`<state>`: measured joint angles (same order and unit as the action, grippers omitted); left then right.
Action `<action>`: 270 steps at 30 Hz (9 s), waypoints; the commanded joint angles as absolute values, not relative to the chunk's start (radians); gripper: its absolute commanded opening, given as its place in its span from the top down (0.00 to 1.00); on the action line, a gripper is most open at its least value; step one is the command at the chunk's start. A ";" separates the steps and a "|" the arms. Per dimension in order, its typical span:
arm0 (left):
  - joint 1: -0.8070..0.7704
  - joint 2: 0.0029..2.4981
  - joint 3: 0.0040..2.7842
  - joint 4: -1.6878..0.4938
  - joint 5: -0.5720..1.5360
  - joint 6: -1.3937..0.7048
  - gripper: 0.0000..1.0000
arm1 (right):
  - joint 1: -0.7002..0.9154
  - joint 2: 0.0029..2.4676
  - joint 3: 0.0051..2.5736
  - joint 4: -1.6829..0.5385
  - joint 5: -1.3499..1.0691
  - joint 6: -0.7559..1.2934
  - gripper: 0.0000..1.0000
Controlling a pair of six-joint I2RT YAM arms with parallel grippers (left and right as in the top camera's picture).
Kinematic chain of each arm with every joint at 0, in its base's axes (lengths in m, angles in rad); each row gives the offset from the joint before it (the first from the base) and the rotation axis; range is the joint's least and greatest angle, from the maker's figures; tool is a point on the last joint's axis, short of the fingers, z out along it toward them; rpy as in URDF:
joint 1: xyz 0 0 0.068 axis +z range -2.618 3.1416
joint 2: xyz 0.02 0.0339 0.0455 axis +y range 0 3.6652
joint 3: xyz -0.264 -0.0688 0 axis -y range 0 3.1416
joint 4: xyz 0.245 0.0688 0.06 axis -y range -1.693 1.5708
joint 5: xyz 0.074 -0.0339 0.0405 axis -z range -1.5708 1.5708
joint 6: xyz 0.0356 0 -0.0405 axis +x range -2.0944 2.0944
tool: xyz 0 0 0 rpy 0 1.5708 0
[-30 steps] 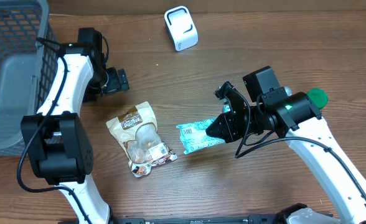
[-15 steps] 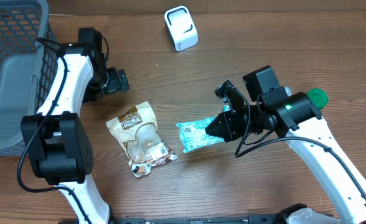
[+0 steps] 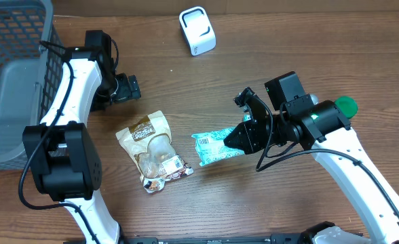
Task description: Scan the item barcode
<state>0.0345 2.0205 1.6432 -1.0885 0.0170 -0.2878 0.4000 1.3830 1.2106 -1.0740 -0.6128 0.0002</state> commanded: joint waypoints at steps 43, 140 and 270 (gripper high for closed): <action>0.039 1.999 1.658 -1.088 0.003 -0.284 0.00 | 0.397 1.437 1.211 -1.003 -0.524 0.003 0.96; 0.039 1.999 1.658 -1.088 0.003 -0.284 0.01 | 0.607 1.988 1.584 0.039 0.576 -0.770 0.96; 0.039 1.999 1.658 -1.088 0.003 -0.284 0.01 | 0.500 1.874 1.491 -1.051 -0.019 0.067 0.13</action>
